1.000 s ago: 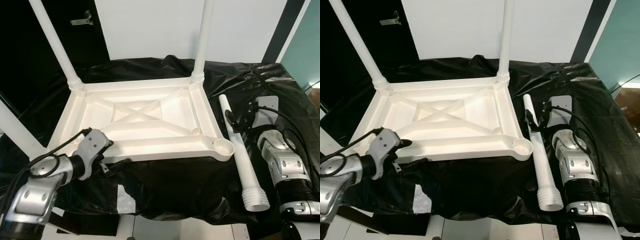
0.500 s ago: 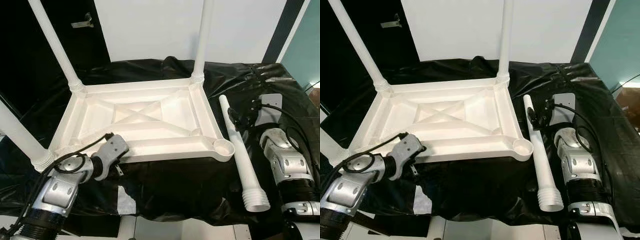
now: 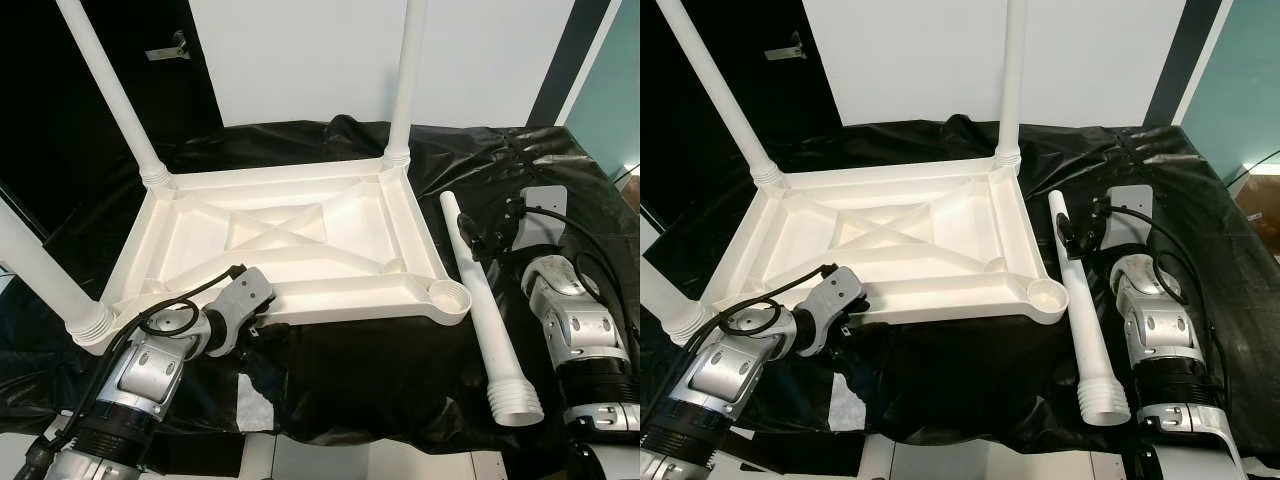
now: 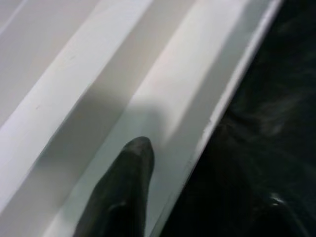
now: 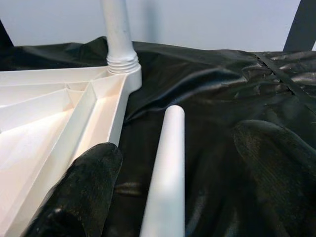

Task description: Building children table

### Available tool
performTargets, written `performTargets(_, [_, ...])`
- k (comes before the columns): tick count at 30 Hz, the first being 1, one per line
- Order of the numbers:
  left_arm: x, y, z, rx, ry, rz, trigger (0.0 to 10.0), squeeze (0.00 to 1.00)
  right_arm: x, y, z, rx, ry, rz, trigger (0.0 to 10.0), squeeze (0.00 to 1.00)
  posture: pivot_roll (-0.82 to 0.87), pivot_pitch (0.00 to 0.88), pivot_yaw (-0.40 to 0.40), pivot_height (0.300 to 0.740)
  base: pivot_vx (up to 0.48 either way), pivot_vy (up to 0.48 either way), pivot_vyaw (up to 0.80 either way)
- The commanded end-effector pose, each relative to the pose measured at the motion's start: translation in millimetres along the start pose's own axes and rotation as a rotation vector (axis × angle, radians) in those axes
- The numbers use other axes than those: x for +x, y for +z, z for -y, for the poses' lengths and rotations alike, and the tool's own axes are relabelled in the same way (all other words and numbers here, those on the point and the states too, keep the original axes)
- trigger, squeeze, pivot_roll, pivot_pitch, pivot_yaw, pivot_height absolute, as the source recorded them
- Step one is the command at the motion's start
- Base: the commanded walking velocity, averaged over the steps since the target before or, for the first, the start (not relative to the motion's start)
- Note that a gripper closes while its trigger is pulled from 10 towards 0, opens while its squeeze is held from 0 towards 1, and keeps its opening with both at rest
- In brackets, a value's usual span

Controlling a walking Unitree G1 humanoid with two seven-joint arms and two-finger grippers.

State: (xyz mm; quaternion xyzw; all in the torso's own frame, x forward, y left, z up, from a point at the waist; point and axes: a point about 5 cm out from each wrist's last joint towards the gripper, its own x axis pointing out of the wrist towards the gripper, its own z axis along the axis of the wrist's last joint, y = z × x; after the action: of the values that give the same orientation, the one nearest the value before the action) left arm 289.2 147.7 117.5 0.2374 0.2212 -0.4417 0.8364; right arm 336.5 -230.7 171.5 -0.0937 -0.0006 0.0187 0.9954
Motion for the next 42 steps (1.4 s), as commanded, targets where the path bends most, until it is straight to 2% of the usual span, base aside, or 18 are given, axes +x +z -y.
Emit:
performTargets(1, [-2.4, -6.6, -4.2, -0.019, 0.039, -0.036, 0.0, 0.0, 1.0, -0.4, -0.7, 0.0, 0.007, -0.012, 10.0, 0.0, -0.02, 0.032, 0.04, 0.74, 0.0, 0.0, 0.0])
performTargets(9, [-10.0, -6.3, -4.9, -0.016, 0.072, -0.053, 0.0, 0.0, 1.3, 0.4, 2.9, -0.004, 0.003, -0.014, 10.0, 0.0, -0.01, 0.044, 0.037, 0.74, 0.0, 0.0, 0.0])
performTargets(11, [-22.2, -5.8, -4.8, -0.016, 0.105, -0.063, 0.0, 0.0, 0.7, 0.5, 4.3, -0.002, -0.002, -0.013, 10.0, 0.0, -0.01, 0.052, 0.036, 0.74, 0.0, 0.0, 0.0])
performTargets(15, [-27.2, -6.4, -3.5, -0.005, 0.108, -0.067, 0.0, 0.0, 0.3, 0.0, 4.4, -0.002, -0.002, -0.014, 10.0, 0.0, -0.01, 0.054, 0.032, 0.74, 0.0, 0.0, 0.0])
performTargets(16, [-41.6, -9.4, 0.5, -0.005, 0.107, -0.072, 0.0, 0.0, -0.3, -1.5, 2.6, -0.002, 0.004, -0.017, 10.0, 0.0, -0.01, 0.058, 0.028, 0.74, 0.0, 0.0, 0.0])
performTargets(19, [-47.0, -10.2, 2.5, -0.008, 0.103, -0.072, 0.0, 0.0, -0.5, -1.9, 1.8, -0.003, 0.008, -0.018, 10.0, 0.0, -0.01, 0.059, 0.027, 0.74, 0.0, 0.0, 0.0])
performTargets(24, [-66.3, -11.6, 11.5, 0.005, 0.081, -0.073, 0.0, 0.0, 0.8, -2.3, -2.0, 0.0, 0.027, -0.017, 10.0, 0.0, 0.02, 0.063, 0.01, 0.74, 0.0, 0.0, 0.0])
performTargets(25, [-68.0, -12.0, 13.3, 0.021, 0.071, -0.077, 6.9, 0.0, 2.5, -2.0, -4.0, 0.002, 0.033, -0.018, 10.0, 0.0, 0.02, 0.062, 0.003, 0.74, 0.0, 0.0, 0.0])
performTargets(26, [-68.0, -12.0, 13.3, 0.021, 0.071, -0.077, 6.9, 0.0, 2.5, -2.0, -4.0, 0.002, 0.033, -0.018, 10.0, 0.0, 0.02, 0.062, 0.003, 0.74, 0.0, 0.0, 0.0])
performTargets(27, [-68.4, -12.3, 15.9, 0.039, 0.053, -0.082, 10.0, 0.0, 3.9, -1.6, -5.8, 0.004, 0.038, -0.018, 10.0, 0.0, 0.02, 0.061, 0.003, 0.74, 0.0, 0.0, 0.0])
performTargets(31, [-66.2, -12.6, 26.8, 0.073, -0.013, -0.099, 10.0, 0.04, 5.8, -0.6, -8.2, 0.006, 0.047, -0.016, 10.0, 0.0, 0.02, 0.06, 0.006, 0.74, 0.0, 0.0, 0.0])
performTargets(32, [-66.0, -12.3, 29.4, 0.077, -0.029, -0.099, 10.0, 0.1, 5.7, -0.5, -8.3, 0.005, 0.047, -0.015, 10.0, 0.0, 0.02, 0.06, 0.006, 0.74, 0.0, 0.0, 0.0])
performTargets(33, [-65.8, -11.4, 32.7, 0.075, -0.055, -0.09, 10.0, 1.0, 5.1, -0.8, -7.8, 0.004, 0.046, -0.016, 10.0, 0.0, 0.01, 0.061, 0.009, 0.74, 0.0, 0.0, 0.0])
performTargets(35, [-66.2, -10.4, 38.2, 0.077, -0.107, -0.086, 10.0, 1.0, 3.4, -1.9, -5.7, 0.006, 0.038, -0.019, 10.0, 0.0, 0.01, 0.062, 0.011, 0.74, 0.0, 0.0, 0.0])
performTargets(39, [-67.4, -9.5, 38.8, 0.105, -0.115, -0.087, 10.0, 1.0, 2.1, -2.5, -4.6, 0.006, 0.033, -0.021, 10.0, 0.0, 0.01, 0.061, 0.014, 0.74, 0.0, 0.0, 0.0])
performTargets(40, [-67.7, -8.6, 36.2, 0.114, -0.1, -0.084, 10.0, 0.84, 1.3, -2.6, -4.6, 0.006, 0.032, -0.021, 10.0, 0.0, 0.01, 0.061, 0.016, 0.74, 0.0, 0.0, 0.0])
performTargets(41, [-68.0, -6.1, 32.7, 0.123, -0.087, -0.077, 10.0, 0.0, 0.3, -2.3, -4.8, 0.01, 0.03, -0.019, 10.0, 0.0, 0.0, 0.059, 0.018, 0.74, 0.0, 0.0, 0.0])
performTargets(42, [-68.3, -4.4, 30.4, 0.127, -0.078, -0.072, 10.0, 0.0, -0.4, -2.1, -4.9, 0.013, 0.03, -0.018, 10.0, 0.0, 0.0, 0.059, 0.018, 0.74, 0.0, 0.0, 0.0])
